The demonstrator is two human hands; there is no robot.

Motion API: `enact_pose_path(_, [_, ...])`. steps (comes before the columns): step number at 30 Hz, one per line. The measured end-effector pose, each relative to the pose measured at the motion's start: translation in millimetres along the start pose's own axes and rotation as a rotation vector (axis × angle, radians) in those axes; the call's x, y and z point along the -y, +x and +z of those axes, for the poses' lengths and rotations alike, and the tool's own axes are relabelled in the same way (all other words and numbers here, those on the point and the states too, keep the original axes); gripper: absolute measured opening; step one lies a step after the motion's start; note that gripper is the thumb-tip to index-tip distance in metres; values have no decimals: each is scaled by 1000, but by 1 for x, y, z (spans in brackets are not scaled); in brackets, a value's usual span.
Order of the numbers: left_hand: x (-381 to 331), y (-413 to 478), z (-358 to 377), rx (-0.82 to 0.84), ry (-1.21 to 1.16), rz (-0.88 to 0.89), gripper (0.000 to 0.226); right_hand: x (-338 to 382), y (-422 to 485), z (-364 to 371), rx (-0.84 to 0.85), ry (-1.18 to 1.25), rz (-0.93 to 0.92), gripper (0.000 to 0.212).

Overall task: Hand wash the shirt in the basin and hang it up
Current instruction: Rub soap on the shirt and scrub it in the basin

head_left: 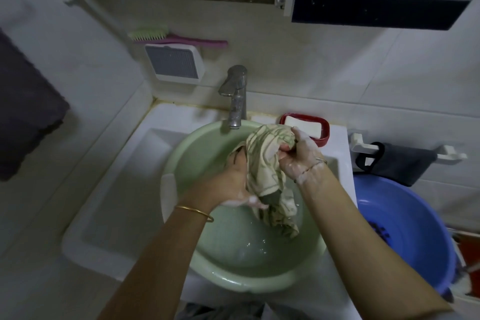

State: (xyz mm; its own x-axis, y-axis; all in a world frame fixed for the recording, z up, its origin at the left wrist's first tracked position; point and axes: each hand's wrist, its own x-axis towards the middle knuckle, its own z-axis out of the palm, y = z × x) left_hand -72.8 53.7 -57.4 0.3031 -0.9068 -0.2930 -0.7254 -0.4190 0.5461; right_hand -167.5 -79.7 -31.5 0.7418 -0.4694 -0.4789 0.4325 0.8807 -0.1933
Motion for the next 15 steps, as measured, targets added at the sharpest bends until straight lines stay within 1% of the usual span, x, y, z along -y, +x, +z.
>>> enact_pose_path(2, [2,1,-1,-190,-59,107,80,3,0,-1,2,-5,-14,32])
enact_pose_path(3, [2,1,-4,-299,-104,138,64,6,0,-2,-2,-27,-15,30])
enact_pose_path(4, [0,0,-7,-419,-171,147,54,9,-1,-3,-12,-67,-14,28])
enact_pose_path(5, [-5,-1,-12,-530,-256,137,44,11,-2,-4,-28,-128,-20,24])
enact_pose_path(6, [-12,-4,-19,-605,-366,69,32,13,-5,-6,-38,-203,-26,22])
enact_pose_path(7, [-21,-6,-26,-642,-545,-15,25,14,-8,-8,-30,-283,-26,20])
enact_pose_path(9, [-32,-7,-39,-645,-890,-142,31,13,-12,-13,0,-445,-2,14])
enact_pose_path(10, [-35,-6,-46,-633,-975,-188,32,12,-12,-17,2,-531,5,8])
enact_pose_path(11, [-37,-4,-52,-644,-1034,-227,32,12,-11,-21,1,-630,-1,7])
enact_pose_path(12, [-38,-4,-58,-658,-1087,-272,32,9,-12,-25,14,-745,-11,15])
enact_pose_path(13, [-39,-5,-64,-655,-1159,-301,33,8,-13,-29,34,-878,-32,27])
enact_pose_path(15, [-42,-6,-72,-603,-1321,-272,39,2,-16,-37,131,-1165,-128,59])
